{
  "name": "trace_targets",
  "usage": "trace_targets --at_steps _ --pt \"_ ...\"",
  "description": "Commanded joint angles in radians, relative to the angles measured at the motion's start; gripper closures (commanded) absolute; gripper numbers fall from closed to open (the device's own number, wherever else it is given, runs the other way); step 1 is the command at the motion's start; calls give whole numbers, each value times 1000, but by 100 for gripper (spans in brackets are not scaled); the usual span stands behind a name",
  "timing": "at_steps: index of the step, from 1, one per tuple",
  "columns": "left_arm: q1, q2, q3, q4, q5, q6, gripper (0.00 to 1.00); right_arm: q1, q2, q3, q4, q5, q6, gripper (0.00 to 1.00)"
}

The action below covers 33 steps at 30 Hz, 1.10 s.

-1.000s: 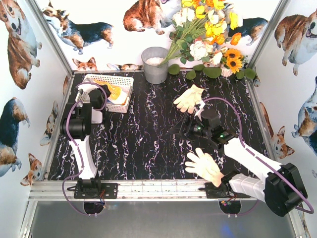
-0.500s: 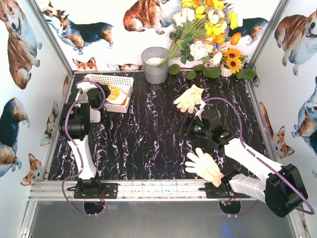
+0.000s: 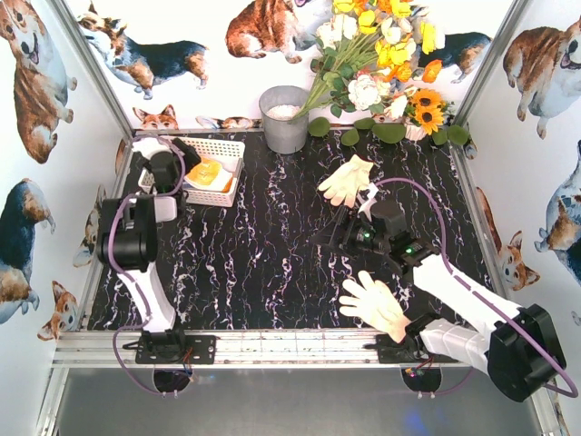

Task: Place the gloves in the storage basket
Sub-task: Place the glove in the bin.

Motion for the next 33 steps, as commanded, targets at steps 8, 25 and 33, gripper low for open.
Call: trace_targets --at_steps 8,25,33 --pt "24 -298 21 -313 -106 165 16 -33 -87 86 -117 85 -152 28" --pt "-8 -226 200 -739 166 141 34 -205 -120 193 -497 240 -283 29" --pt "-113 -509 70 -896 182 129 27 -330 -47 167 -681 308 -239 30"
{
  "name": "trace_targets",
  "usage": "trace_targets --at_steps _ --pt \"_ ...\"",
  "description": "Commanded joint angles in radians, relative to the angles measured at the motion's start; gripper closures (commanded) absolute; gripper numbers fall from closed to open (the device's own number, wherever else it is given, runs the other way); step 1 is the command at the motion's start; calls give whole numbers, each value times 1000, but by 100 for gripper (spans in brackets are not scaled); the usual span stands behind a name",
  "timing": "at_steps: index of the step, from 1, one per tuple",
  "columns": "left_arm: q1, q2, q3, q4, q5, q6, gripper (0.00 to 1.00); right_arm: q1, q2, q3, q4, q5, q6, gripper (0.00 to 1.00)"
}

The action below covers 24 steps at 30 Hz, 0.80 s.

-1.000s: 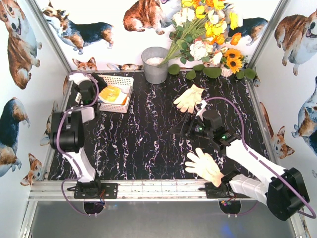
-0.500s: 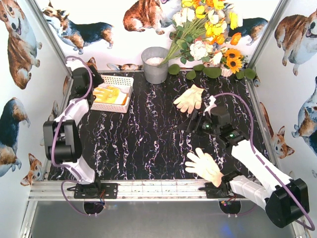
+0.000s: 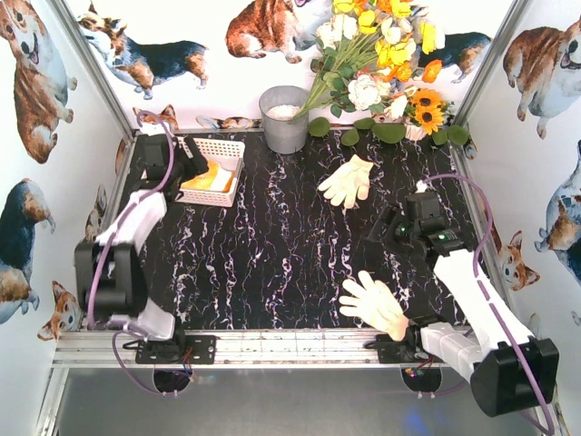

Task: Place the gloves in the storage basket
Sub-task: Place the glove in the bin, then move the glove to the center of the board.

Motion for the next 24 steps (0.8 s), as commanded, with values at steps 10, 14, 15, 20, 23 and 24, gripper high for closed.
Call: trace_targets --at_steps 10,14,15,20,23,24 --pt "-109 -482 -101 -452 18 90 24 -9 216 -60 -190 1 43 35" --pt "-109 -546 -87 -535 -42 182 24 46 210 -84 -207 29 74 40" --pt "-109 -557 -92 -537 -68 203 24 63 210 -88 -208 33 84 41" --pt "-109 -588 -144 -503 -109 261 24 142 233 -128 -167 22 143 51" --pt "-109 -608 -185 -463 -102 264 24 153 251 -158 -117 0 170 59" --pt "-109 -617 -199 -447 -102 265 24 157 256 -166 -103 -3 177 60"
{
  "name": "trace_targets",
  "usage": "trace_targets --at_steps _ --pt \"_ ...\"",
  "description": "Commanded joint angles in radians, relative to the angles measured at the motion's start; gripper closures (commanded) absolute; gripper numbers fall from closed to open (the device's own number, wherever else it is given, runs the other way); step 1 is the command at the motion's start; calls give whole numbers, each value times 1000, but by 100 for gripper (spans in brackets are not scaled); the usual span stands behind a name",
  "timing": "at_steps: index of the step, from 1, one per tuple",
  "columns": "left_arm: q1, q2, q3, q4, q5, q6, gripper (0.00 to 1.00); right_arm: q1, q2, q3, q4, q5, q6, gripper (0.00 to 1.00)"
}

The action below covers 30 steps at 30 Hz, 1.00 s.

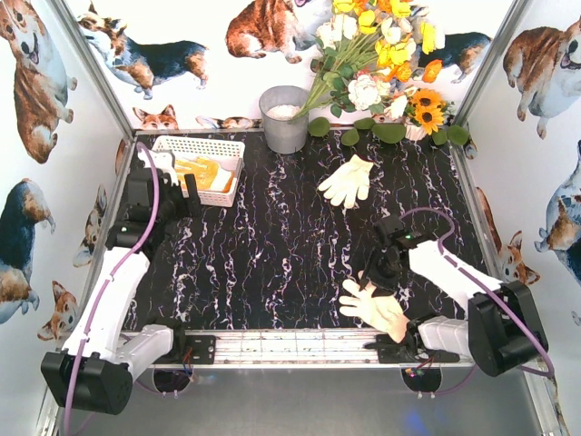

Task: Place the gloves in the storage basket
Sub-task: Move the glove to the center of the board.

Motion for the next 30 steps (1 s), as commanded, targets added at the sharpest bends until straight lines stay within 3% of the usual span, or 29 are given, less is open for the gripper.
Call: trace_targets --at_steps 1,12,19,26,30 --pt "3 -38 -58 48 -22 41 24 16 21 -33 84 -13 66 61" --pt "3 -74 -121 87 -45 48 23 116 148 -98 420 -106 281 65" --pt "-25 -47 -148 171 177 10 24 219 276 16 666 -17 368 65" --pt "-294 2 -228 303 157 -195 27 213 395 200 628 -60 240 63" --pt "-464 44 -304 414 134 -387 29 190 320 222 514 -54 129 51"
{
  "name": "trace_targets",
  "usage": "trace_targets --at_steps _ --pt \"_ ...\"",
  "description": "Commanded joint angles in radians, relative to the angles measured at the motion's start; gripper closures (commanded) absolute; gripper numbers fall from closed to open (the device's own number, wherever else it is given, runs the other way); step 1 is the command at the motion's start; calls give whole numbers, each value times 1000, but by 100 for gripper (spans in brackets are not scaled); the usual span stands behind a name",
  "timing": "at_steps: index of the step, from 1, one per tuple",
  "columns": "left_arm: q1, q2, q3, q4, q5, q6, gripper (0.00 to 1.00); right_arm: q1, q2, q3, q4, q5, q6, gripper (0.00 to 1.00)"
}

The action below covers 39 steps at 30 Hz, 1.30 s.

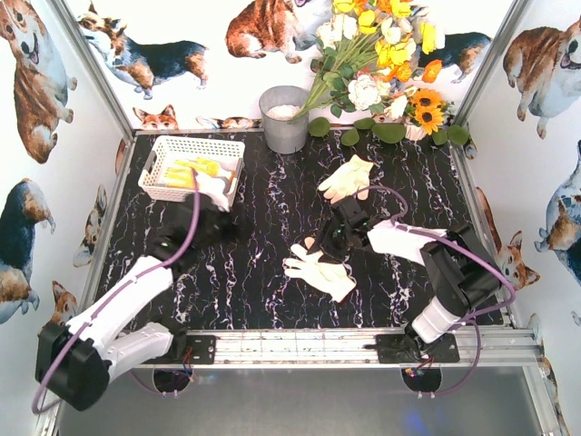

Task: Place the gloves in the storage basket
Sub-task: Move the glove to the center of the board, then adjust the glove at the center of the board.

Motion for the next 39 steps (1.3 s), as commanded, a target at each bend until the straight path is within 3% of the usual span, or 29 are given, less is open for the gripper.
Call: trace_targets --at_steps 1,4,9,13,18,24,34,39 --pt "-164 53 -63 162 -15 -238 30 -32 -104 37 -118 50 -149 49" --pt "-280 125 -81 242 -35 -321 30 -79 -184 8 -229 62 -220 48" --pt "-375 291 -54 368 0 -389 44 -133 -268 -51 -347 63 -304 51" --pt "-384 440 19 404 85 -435 54 -133 -276 -85 -353 35 -321 61" --pt "-388 564 37 487 145 -486 58 -133 -256 -124 -328 -19 -310 72" --pt "-384 667 70 494 133 -518 60 -102 -240 -183 -288 -81 -275 74" --pt "-289 610 -14 439 68 -477 62 67 -219 -210 -159 -141 -126 72" --pt "-287 523 -2 408 106 -407 53 72 -260 -137 -226 -113 -148 60"
